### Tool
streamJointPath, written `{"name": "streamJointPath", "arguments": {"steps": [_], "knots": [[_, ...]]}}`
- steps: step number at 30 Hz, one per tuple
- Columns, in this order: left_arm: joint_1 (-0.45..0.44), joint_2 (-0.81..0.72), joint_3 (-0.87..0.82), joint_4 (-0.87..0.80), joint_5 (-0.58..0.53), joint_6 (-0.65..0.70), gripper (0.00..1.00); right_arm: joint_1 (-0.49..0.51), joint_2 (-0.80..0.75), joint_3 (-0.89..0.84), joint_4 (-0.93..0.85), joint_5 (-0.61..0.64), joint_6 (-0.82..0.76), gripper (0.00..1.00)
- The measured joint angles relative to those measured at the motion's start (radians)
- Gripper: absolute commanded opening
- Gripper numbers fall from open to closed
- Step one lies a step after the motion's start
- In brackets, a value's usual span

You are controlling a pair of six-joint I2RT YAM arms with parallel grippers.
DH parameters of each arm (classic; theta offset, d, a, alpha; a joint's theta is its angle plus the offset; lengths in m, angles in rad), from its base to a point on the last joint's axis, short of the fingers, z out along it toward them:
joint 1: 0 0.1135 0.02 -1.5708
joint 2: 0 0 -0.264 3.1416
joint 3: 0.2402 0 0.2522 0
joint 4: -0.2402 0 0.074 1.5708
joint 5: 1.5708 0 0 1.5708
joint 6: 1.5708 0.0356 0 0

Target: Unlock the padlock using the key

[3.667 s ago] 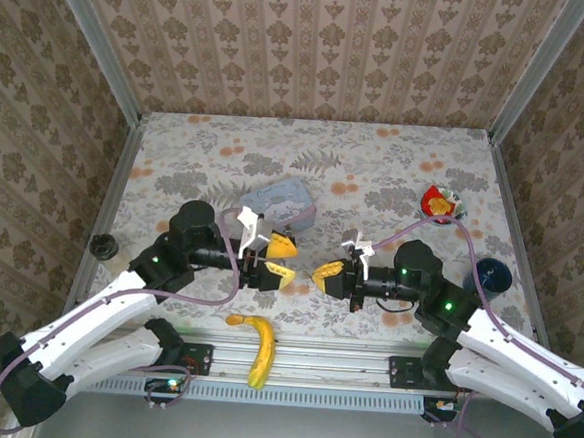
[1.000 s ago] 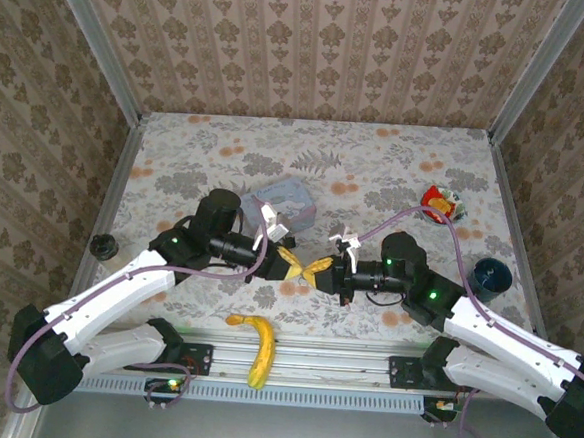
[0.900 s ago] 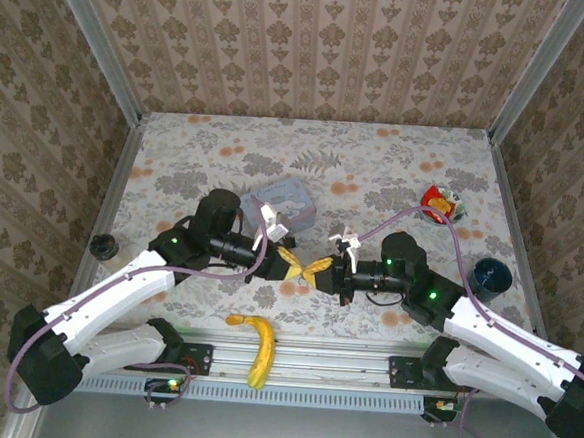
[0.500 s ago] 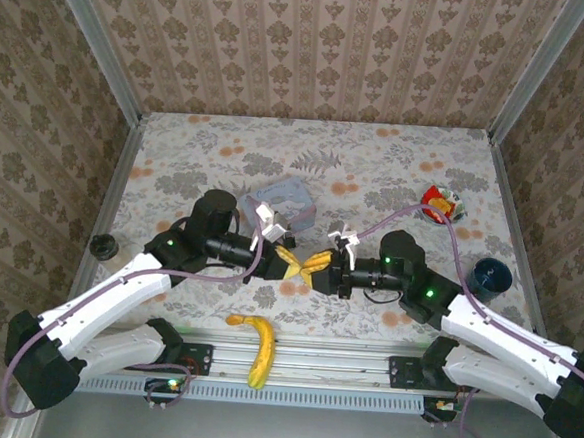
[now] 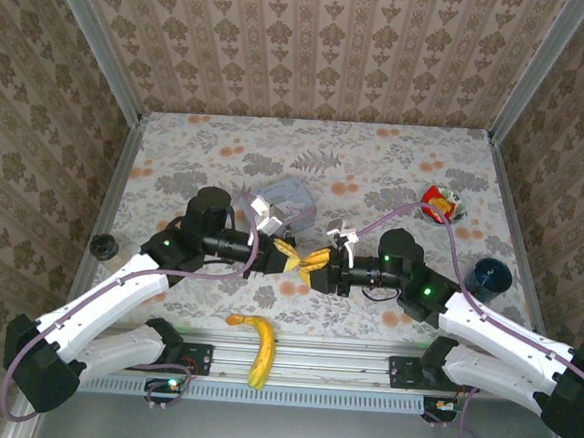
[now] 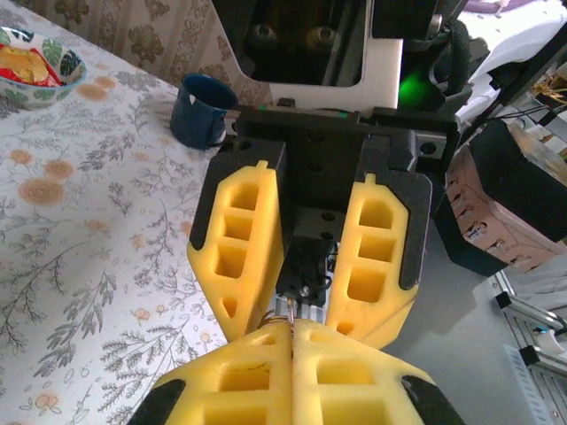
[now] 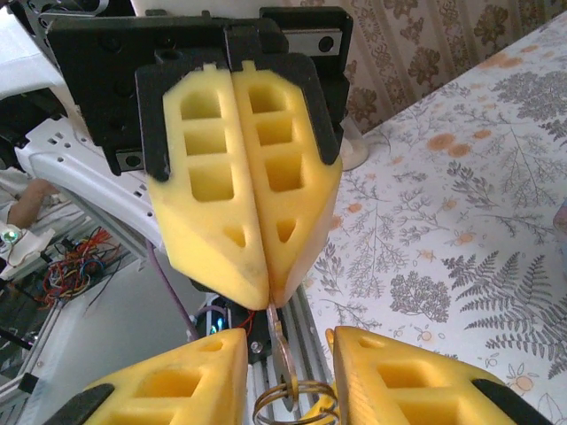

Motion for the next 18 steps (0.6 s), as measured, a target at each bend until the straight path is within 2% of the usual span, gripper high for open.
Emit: {"name": "streamJointPath", "arguments": {"steps": [12,18], "knots": [[0.005,0.000,0.000,0.013,0.003,-0.013,0.00,-0.004,0.005,0.000,0.001,-0.001,0.000,0.25],[0.008,-0.005,0.000,0.006,0.005,-0.013,0.00,-0.025,-0.010,0.000,0.000,0.018,0.006,0.32]]}}
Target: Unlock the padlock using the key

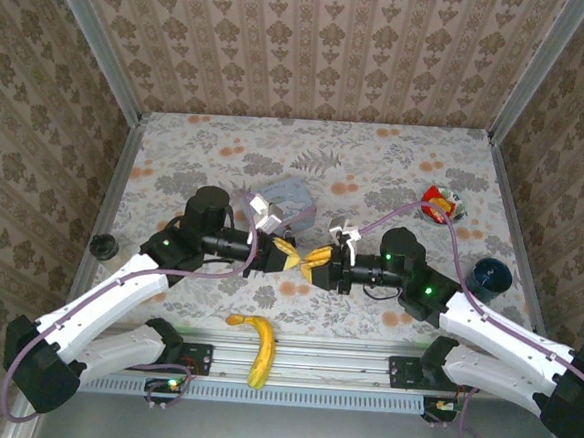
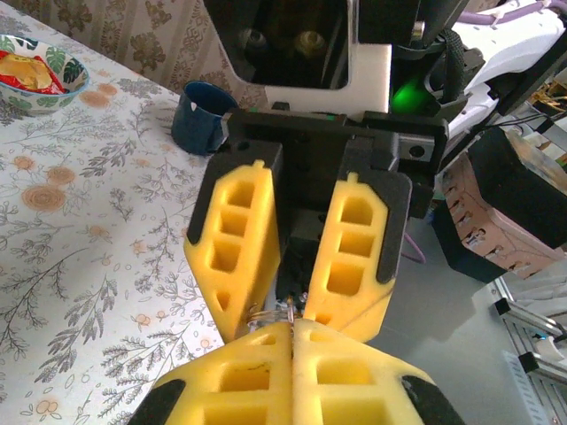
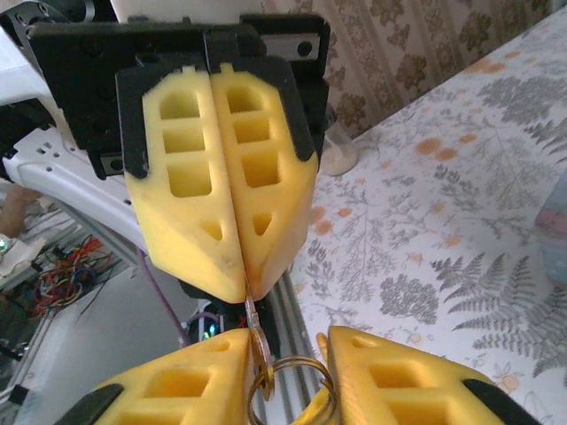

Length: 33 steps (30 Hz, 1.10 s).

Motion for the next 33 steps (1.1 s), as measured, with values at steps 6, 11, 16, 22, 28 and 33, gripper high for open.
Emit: {"name": "streamJointPath", "arguments": {"steps": [6,11,16,22,28,33], "knots": [[0.009,-0.020,0.000,0.001,0.002,0.000,0.00,-0.013,-0.025,0.000,0.009,0.013,0.010,0.29],[0.011,-0.020,0.000,0.001,0.001,-0.002,0.00,-0.015,0.002,0.000,0.035,-0.016,0.021,0.29],[0.018,-0.020,-0.001,0.009,0.006,-0.012,0.00,-0.019,0.017,0.000,0.068,-0.043,0.032,0.24],[0.022,-0.020,-0.002,0.026,0.015,-0.021,0.00,-0.019,0.020,0.000,0.104,-0.072,0.050,0.08],[0.031,-0.021,-0.007,0.039,0.022,-0.038,0.00,-0.021,0.020,0.000,0.108,-0.077,0.055,0.00],[0.043,-0.022,-0.017,0.069,0.027,-0.063,0.29,-0.021,0.014,0.000,0.107,-0.057,0.055,0.00]]}}
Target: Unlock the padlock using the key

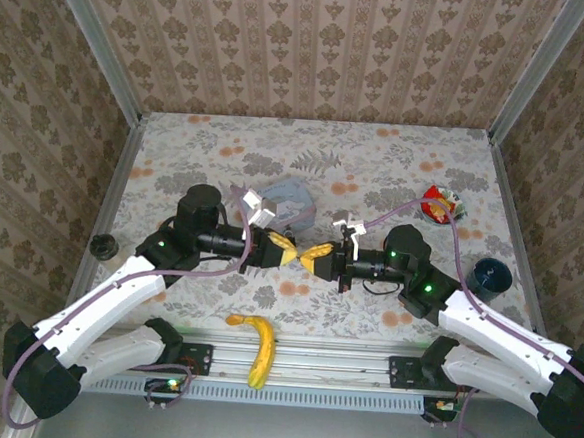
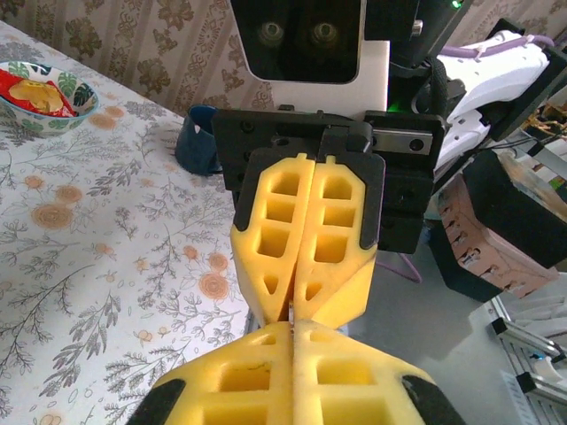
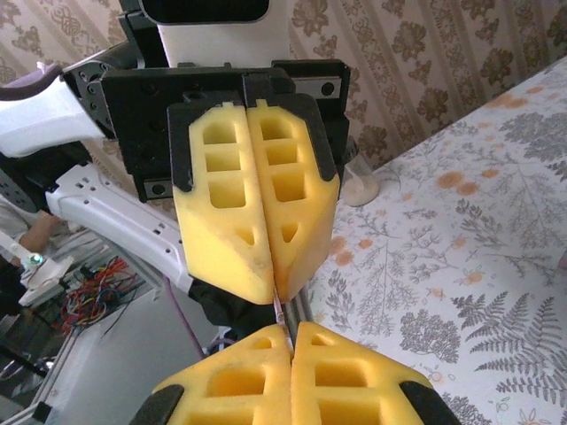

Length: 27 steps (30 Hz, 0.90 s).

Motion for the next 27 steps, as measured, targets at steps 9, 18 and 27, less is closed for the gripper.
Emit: {"name": "streamJointPath", "arguments": {"steps": [9,18,27], "knots": [[0.032,-0.070,-0.023,0.027,-0.187,-0.063,0.99,-0.021,-0.072,0.000,-0.130,0.150,0.013,0.00],[0.022,-0.197,-0.137,0.029,-0.690,-0.158,1.00,-0.056,-0.136,0.000,-0.316,0.310,0.058,0.00],[-0.146,-0.022,-0.209,0.013,-1.109,-0.324,1.00,-0.097,-0.143,0.000,-0.499,0.454,0.117,0.00]]}}
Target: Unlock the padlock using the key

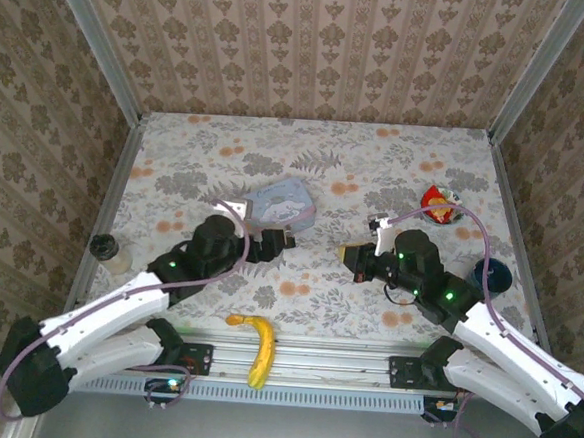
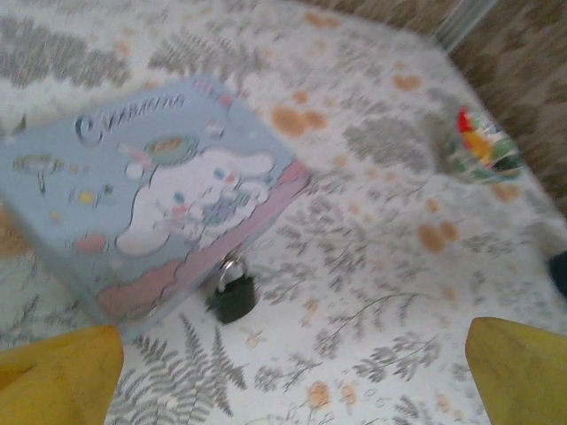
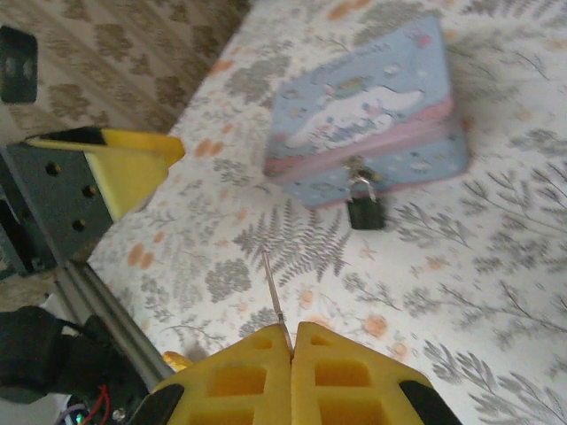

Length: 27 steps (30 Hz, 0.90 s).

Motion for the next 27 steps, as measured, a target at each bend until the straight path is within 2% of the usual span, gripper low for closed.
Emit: {"name": "streamJointPath", "arguments": {"steps": [4,8,17,27], "knots": [[-0.063,0.129,0.000,0.001,-0.126,-0.092,0.95,-0.019,0.034,0.000,-0.028,0.018,0.021,0.00],[-0.084,0.272,0.010,-0.011,-0.206,-0.201,0.93,-0.031,0.050,-0.016,-0.028,0.019,0.031,0.00],[-0.130,0.558,0.191,-0.041,-0.287,-0.287,0.88,-0.065,0.071,-0.044,-0.028,0.018,0.045,0.00],[-0.138,0.745,0.362,-0.156,-0.362,-0.351,0.79,-0.092,0.071,-0.072,-0.028,0.019,0.079,0.00]]}}
